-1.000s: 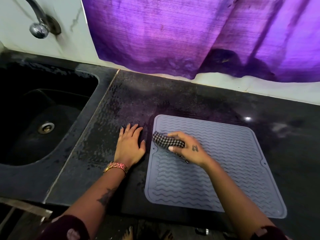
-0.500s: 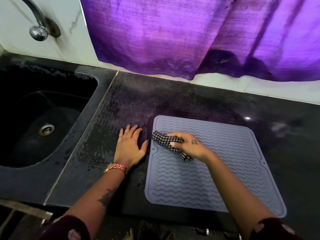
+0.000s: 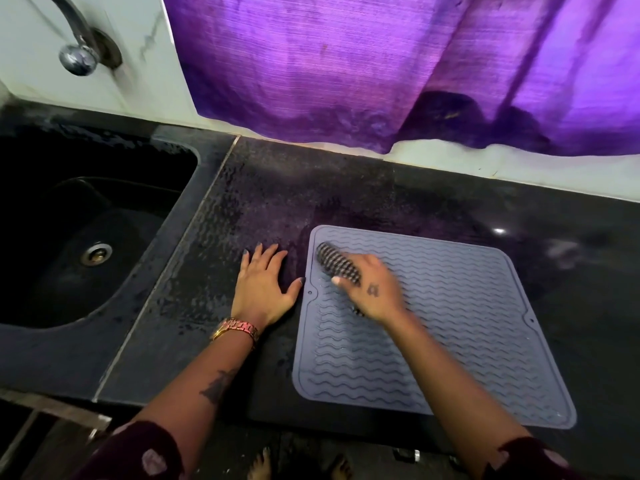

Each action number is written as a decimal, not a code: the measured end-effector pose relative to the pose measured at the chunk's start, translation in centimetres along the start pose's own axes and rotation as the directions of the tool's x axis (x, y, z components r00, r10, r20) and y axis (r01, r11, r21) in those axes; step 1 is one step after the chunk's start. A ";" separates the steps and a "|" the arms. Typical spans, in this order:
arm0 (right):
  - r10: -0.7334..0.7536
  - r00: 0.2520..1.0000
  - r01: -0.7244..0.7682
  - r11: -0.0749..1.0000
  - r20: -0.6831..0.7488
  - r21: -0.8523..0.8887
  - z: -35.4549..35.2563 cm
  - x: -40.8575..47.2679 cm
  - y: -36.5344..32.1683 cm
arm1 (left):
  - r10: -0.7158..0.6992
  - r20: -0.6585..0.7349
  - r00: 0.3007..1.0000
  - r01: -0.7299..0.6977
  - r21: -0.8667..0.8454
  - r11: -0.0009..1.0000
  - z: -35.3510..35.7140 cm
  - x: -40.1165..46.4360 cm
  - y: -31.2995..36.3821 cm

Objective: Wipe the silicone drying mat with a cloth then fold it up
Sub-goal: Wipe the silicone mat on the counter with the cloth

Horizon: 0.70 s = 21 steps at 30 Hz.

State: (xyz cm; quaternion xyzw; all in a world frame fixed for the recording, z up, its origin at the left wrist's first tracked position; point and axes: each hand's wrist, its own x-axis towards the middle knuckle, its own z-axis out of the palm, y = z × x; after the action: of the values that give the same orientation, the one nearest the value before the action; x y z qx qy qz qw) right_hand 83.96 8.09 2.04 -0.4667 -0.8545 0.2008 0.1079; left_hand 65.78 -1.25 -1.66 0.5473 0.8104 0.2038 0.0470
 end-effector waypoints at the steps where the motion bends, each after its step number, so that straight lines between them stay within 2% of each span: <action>1: -0.066 0.998 0.066 0.989 0.004 -0.129 0.7 -0.3 -0.5 | 0.000 -0.001 1.000 0.000 0.004 1.000 0.0 0.0 0.0; 3: -0.142 0.990 0.139 0.959 0.007 -0.248 1.2 -0.6 -0.9 | 0.001 -0.006 1.000 -0.001 0.005 1.000 0.1 0.0 -0.1; 11: -0.278 0.947 0.306 0.934 0.163 -0.183 0.3 -3.0 0.4 | 0.006 -0.025 1.000 -0.007 -0.008 1.000 0.2 0.0 -0.1; 14: -0.251 0.946 0.232 0.966 0.206 0.112 -0.8 -3.1 0.8 | 0.006 -0.029 1.000 -0.006 -0.014 1.000 0.3 0.0 -0.2; 16: -0.184 0.979 0.155 0.949 0.083 0.274 -1.1 -3.0 0.8 | 0.010 -0.028 1.000 -0.010 -0.014 1.000 0.3 0.0 -0.2; 18: -0.126 0.992 0.119 0.974 0.027 0.192 -0.9 -2.9 0.4 | 0.011 -0.032 0.999 -0.012 -0.019 1.000 0.3 0.0 -0.2; 21: -0.151 0.986 0.160 0.978 0.072 -0.133 0.3 -3.3 -0.5 | 0.013 -0.035 0.999 -0.014 -0.026 1.000 0.3 0.1 -0.2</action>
State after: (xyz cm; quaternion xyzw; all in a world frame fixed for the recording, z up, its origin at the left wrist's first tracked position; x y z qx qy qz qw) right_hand 85.24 5.03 1.96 -0.3984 -0.9032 0.1465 0.0641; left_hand 65.71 -1.17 -2.02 0.5483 0.8048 0.2242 0.0386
